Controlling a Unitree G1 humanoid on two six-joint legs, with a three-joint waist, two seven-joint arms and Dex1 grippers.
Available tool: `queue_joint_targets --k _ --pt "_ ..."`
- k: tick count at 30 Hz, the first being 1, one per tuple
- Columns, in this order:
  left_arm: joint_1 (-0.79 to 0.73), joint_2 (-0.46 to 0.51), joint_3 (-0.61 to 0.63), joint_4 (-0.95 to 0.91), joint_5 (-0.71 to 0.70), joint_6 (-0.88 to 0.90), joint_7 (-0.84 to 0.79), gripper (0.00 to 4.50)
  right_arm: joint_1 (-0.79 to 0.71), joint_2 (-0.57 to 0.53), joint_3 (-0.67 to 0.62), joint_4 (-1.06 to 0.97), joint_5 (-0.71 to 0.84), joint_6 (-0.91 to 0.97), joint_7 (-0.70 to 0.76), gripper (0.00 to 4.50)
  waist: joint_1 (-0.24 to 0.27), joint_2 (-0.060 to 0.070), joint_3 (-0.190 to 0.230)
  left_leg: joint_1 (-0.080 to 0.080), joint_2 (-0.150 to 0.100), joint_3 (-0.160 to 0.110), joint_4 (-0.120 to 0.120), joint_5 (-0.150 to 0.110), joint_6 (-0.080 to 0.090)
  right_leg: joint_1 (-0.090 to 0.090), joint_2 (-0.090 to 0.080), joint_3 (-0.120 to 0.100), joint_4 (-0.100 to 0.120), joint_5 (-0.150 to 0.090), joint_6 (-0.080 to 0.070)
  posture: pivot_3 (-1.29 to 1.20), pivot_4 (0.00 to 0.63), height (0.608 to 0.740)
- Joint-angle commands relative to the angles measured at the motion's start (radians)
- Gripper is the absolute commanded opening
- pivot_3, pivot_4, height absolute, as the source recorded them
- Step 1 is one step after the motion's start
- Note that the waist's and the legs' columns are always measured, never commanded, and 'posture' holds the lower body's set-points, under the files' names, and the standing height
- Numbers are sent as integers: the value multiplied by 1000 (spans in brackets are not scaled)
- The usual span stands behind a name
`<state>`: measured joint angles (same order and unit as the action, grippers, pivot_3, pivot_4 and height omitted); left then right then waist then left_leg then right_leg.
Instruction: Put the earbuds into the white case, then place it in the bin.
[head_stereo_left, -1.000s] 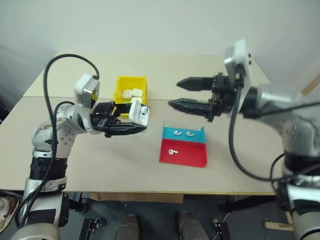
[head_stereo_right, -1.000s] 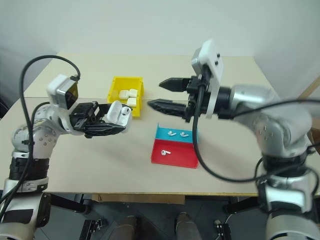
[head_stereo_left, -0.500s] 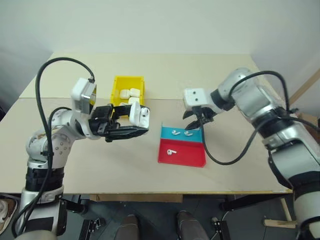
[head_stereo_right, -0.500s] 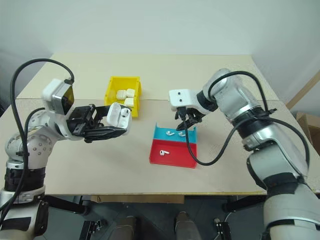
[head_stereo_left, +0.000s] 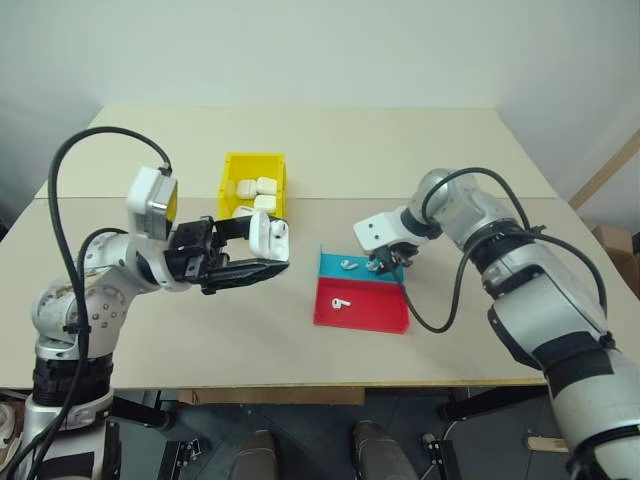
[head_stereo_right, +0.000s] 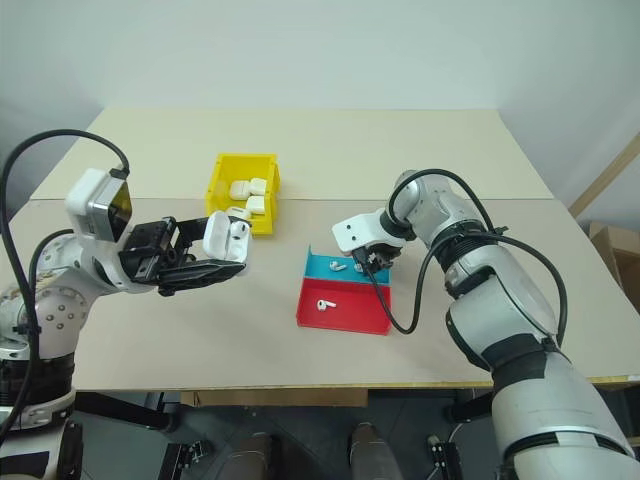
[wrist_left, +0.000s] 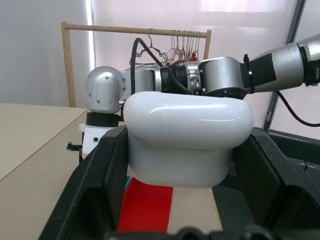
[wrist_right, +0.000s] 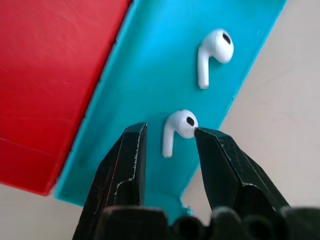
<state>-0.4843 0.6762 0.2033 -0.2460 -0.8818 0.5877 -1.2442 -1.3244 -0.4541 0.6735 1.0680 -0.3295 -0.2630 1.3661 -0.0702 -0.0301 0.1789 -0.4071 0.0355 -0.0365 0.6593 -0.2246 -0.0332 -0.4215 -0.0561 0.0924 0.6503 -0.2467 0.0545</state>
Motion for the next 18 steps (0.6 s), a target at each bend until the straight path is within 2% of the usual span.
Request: queue_joint_targets --k 1,14,17,18 --pt "3 17 32 -41 -28 -7 8 2829 -49 16 -44 40 -16 -33 -16 1921 0 0 0 0 0 0 0 0 0 0 0 0 0 0 0 0 150 740" --pt "14 35 30 -44 -25 -19 17 2829 -30 46 -58 113 -90 -68 -44 1921 -1 1 0 0 0 0 0 0 0 0 0 0 0 0 0 0 150 740" --pt "22 39 32 -50 -27 -20 20 2829 -21 55 -71 122 -99 -63 -51 1392 -1 1 0 1 0 0 0 0 0 1 0 0 0 0 0 0 150 740" --pt "24 40 33 -52 -28 -19 22 2829 -18 57 -73 124 -101 -64 -52 1003 -1 1 0 1 0 0 0 0 0 1 0 0 0 0 0 0 150 740"
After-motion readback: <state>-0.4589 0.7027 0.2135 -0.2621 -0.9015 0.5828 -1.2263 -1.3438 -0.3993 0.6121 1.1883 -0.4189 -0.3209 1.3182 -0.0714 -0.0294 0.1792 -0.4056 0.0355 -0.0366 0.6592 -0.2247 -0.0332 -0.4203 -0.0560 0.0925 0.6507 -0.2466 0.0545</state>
